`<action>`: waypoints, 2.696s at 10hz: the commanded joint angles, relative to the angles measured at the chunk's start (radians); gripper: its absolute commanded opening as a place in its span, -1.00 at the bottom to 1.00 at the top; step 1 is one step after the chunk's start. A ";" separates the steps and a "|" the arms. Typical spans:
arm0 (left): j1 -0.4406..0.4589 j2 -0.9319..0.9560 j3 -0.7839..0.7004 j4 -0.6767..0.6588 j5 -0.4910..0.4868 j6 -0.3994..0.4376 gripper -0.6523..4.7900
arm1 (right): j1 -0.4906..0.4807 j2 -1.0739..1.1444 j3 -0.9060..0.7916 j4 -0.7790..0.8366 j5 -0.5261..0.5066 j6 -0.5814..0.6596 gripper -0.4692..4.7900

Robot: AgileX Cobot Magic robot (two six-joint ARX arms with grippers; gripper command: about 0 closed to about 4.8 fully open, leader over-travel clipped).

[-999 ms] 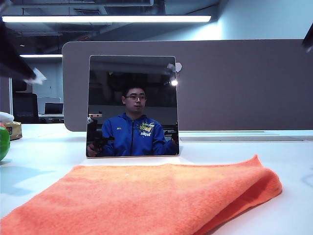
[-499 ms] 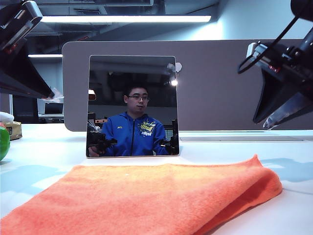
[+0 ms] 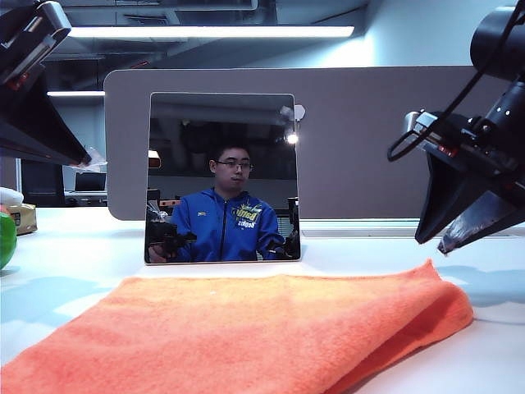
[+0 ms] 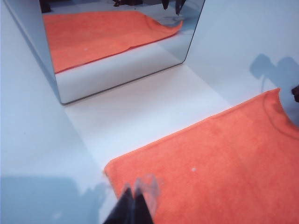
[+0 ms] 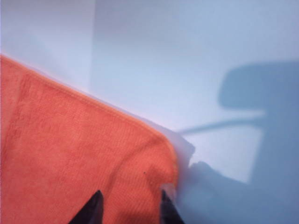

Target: Pick up the cloth from the table and use it to cover the mirror.

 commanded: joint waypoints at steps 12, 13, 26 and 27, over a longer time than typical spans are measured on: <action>-0.003 -0.001 0.005 0.011 0.008 0.003 -0.78 | -0.002 0.138 0.054 0.102 0.059 0.046 -0.22; -0.003 -0.001 0.005 0.011 0.008 0.003 -0.78 | -0.002 0.143 0.054 0.102 0.059 0.046 -0.22; -0.006 -0.001 0.004 -0.014 0.008 0.003 -0.78 | -0.001 0.178 0.054 0.095 -0.010 0.049 -0.22; -0.006 -0.001 0.004 -0.014 0.008 0.003 -0.78 | 0.000 0.188 0.053 0.060 -0.010 0.049 -0.22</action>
